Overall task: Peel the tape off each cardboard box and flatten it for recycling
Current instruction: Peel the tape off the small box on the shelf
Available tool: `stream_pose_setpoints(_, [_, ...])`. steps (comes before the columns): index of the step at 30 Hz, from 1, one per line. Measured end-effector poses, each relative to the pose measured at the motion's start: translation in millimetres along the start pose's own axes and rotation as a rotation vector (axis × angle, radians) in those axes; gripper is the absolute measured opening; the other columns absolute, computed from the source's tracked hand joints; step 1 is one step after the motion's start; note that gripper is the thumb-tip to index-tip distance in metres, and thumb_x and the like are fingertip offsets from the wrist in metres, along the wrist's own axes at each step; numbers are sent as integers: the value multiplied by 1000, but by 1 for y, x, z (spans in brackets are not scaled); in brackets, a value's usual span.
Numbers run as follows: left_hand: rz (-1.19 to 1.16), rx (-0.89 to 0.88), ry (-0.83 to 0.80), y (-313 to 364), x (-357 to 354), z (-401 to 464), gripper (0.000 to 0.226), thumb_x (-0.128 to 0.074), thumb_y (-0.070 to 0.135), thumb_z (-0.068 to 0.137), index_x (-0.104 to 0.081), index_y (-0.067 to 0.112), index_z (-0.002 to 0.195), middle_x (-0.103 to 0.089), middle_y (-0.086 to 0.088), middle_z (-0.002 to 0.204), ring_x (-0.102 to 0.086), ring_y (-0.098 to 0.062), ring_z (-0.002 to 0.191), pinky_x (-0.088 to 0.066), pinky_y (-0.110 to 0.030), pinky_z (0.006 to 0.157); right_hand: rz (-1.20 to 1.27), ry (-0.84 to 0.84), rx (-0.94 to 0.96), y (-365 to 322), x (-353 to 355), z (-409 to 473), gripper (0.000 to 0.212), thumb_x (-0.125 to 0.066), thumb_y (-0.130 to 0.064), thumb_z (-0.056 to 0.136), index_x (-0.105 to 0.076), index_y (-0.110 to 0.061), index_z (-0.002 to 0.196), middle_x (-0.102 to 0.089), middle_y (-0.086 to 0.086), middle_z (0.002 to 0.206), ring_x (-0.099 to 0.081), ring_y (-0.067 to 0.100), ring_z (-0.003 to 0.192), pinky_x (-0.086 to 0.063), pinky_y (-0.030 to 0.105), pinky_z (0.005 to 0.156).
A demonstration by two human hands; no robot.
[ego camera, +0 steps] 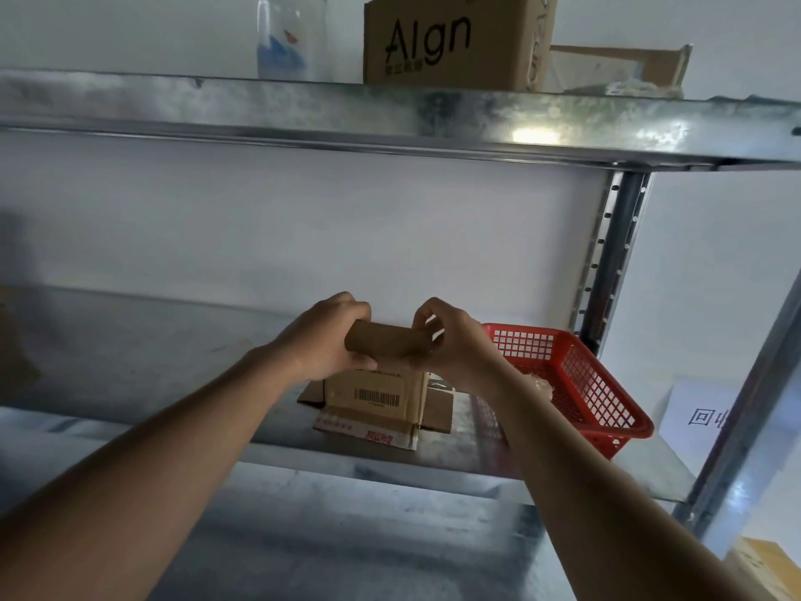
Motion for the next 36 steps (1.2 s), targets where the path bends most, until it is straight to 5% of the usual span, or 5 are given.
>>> stream_pose_setpoints(6, [7,13,-16,-15,1,-3,38,-89,32,78,-51,32,78,-60,13,82,-59,-8,76,-44,-32,61,215,145,-50,-12,2,4,46,-52,-55,103,-78,-31,75,-66,-19,58,-60,-3,54,-42,13,52])
stream_pose_setpoints(14, [-27,-101,-77,-16,1,-18,18,-83,36,86,-74,31,101,-61,15,99,-55,-3,97,-50,-30,80,-62,24,-57,-13,-8,14,21,-80,-23,90,-74,-37,106,-67,-6,125,-59,16,113,-51,29,83])
stream_pose_setpoints(22, [132,-37,-167,-14,11,-27,21,-72,52,91,-76,32,86,-45,11,102,-47,-2,94,-47,-29,74,-265,140,136,-40,-7,7,46,-44,-2,106,-44,-38,134,-68,7,124,-68,26,93,-63,43,73])
stream_pose_setpoints(28, [234,37,-205,-8,17,-29,25,-70,58,90,-71,35,100,-38,5,130,-60,-20,104,-53,-38,84,-397,100,92,-42,-13,9,35,-50,-10,103,-69,-29,126,-51,1,129,-60,20,94,-53,25,68])
stream_pose_setpoints(36, [83,67,76,-17,30,-37,48,-92,53,69,-53,25,78,-60,8,74,-56,-12,65,-35,-26,53,-387,129,11,-41,-15,10,36,-72,-51,90,-68,-32,121,-39,-2,113,-55,14,74,-53,29,59])
Point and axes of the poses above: each hand's wrist, its own z-axis towards the middle knuckle, its own x-axis out of the back of the hand, y = z × x, the point moved 5 cm from there along z, towards the middle knuckle
